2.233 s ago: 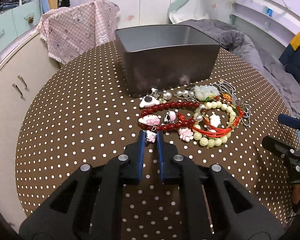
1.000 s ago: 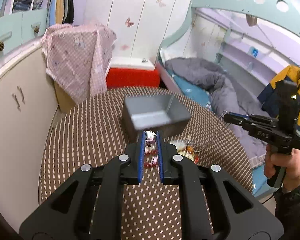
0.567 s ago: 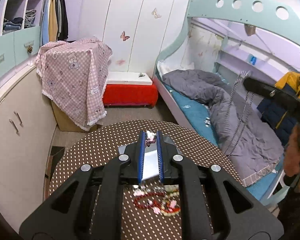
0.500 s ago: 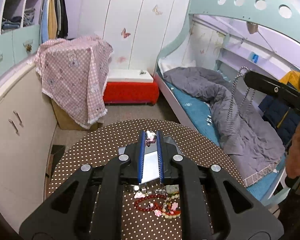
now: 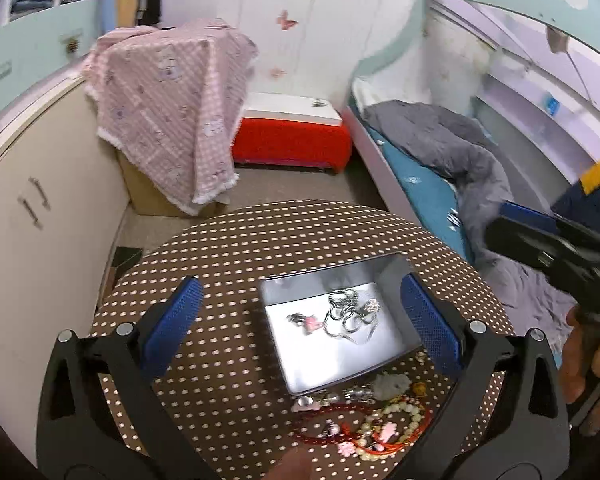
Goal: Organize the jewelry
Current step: 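Carry both items over the grey box and open both tools to drop them, then grasp the red bead bracelet with the left tool while the right tool grasps a red trinket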
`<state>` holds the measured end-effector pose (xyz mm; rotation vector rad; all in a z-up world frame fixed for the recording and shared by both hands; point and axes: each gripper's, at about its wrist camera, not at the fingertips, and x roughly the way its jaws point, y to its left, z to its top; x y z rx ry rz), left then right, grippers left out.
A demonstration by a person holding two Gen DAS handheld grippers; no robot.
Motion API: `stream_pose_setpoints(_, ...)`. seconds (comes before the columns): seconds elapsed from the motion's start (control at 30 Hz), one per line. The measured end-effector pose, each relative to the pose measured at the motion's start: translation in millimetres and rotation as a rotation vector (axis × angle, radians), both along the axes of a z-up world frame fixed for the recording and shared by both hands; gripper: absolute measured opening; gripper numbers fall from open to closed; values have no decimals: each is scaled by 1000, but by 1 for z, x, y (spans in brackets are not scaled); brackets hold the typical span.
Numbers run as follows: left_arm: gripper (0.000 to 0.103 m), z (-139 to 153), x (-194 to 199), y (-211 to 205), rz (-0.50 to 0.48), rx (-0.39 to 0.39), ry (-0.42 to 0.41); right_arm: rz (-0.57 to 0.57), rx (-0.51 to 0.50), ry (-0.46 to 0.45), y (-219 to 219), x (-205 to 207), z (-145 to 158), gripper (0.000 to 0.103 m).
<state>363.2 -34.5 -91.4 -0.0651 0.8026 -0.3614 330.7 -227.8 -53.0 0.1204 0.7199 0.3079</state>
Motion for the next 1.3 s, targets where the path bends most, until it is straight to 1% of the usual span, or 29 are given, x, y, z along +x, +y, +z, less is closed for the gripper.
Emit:
stream_pose_setpoints(0.07, 97, 3, -6, 10, 43, -2, -11, -29, 18, -5, -8, -6, -2, 96)
stream_pose_setpoints(0.2, 97, 14, -26, 23, 88, 2, -59, -93, 48, -17, -19, -21, -1, 96)
stream_pose_setpoints(0.37, 97, 32, -58, 35, 132, 6, -135, -135, 40, -50, -18, -44, 9, 96)
stream_pose_setpoints(0.5, 97, 37, -82, 46, 156, 7, -181, -162, 11, -86, -13, -75, 18, 96)
stream_pose_setpoints(0.6, 97, 32, -99, 51, 155, 21, -189, -180, -5, -106, -9, -97, 21, 96)
stream_pose_setpoints(0.73, 97, 22, -112, 60, 167, 25, -184, -191, -24, -106, -4, -117, 16, 96)
stream_pose_setpoints(0.83, 97, 16, -120, 64, 183, 14, -171, -184, -48, -96, 1, -125, 10, 96)
stream_pose_setpoints(0.93, 97, 8, -126, 61, 196, 38, -168, -164, -71, -76, 6, -129, -3, 96)
stream_pose_setpoints(1.03, 97, -7, -126, 52, 199, 73, -134, -164, -77, -31, 5, -131, -24, 96)
stream_pose_setpoints(1.13, 97, -25, -119, 45, 201, 98, -89, -164, -49, 24, 1, -129, -46, 96)
stream_pose_setpoints(1.3, 97, -55, -100, 34, 187, 139, -16, -169, -29, 83, -3, -126, -74, 96)
